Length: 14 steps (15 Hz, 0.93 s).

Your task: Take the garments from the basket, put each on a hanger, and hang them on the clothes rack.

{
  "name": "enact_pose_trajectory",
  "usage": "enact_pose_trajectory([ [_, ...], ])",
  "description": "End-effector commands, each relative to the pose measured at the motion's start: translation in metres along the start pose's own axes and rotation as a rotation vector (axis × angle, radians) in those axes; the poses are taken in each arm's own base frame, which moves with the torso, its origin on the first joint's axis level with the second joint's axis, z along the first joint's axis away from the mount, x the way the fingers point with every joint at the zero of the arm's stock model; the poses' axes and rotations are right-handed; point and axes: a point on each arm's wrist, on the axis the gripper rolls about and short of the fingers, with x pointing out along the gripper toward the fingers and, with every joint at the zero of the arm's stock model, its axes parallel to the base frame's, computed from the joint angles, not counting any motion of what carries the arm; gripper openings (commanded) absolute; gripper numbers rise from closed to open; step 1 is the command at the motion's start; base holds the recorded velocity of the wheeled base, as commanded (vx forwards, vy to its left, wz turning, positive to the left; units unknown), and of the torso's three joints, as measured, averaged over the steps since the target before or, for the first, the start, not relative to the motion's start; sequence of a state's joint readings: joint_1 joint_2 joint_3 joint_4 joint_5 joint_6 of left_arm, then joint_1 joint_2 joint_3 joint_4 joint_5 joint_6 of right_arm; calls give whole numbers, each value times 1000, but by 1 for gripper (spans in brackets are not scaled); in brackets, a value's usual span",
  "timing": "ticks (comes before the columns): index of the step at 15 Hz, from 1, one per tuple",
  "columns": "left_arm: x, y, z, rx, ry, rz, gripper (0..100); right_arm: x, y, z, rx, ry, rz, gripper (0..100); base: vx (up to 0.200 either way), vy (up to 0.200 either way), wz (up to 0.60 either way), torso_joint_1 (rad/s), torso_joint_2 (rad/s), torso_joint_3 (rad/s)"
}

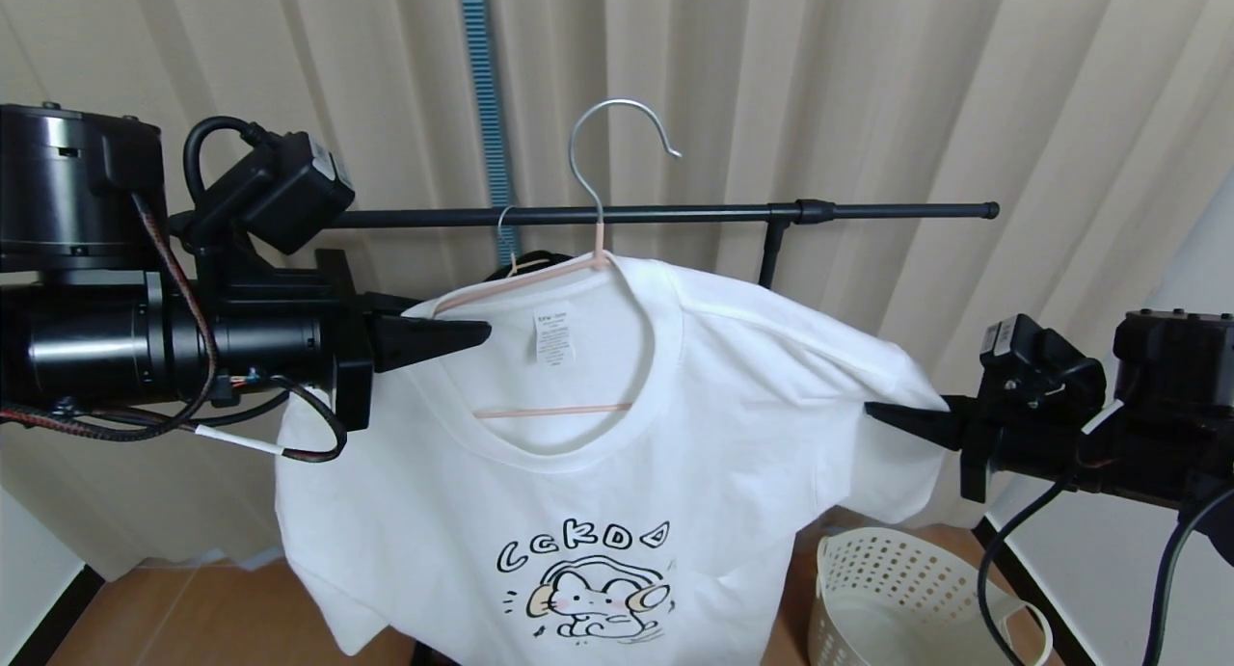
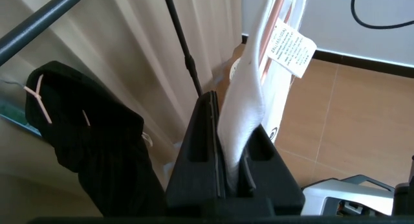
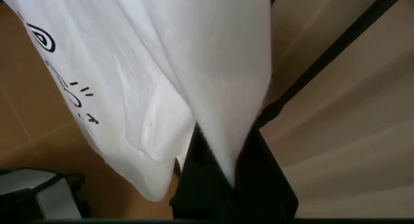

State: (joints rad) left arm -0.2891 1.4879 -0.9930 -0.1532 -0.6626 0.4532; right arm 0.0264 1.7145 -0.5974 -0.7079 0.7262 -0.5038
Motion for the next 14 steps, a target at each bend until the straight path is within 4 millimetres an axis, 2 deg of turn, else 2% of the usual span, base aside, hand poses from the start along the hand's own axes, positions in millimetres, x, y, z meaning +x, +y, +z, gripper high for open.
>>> enact_pose_trajectory([
  [1, 0, 0, -1, 0, 5, 5, 0, -3, -8, 0, 0, -6, -21, 0, 0, 0, 0, 0, 0, 0],
  [9, -1, -3, -9, 5, 12, 22, 0, -9, -25, 6, 83, -34, -72, 0, 0, 0, 0, 0, 0, 0],
  [14, -8, 0, -14, -3, 19, 52, 0, -11, -32, 10, 127, -49, -95, 0, 0, 0, 0, 0, 0, 0],
])
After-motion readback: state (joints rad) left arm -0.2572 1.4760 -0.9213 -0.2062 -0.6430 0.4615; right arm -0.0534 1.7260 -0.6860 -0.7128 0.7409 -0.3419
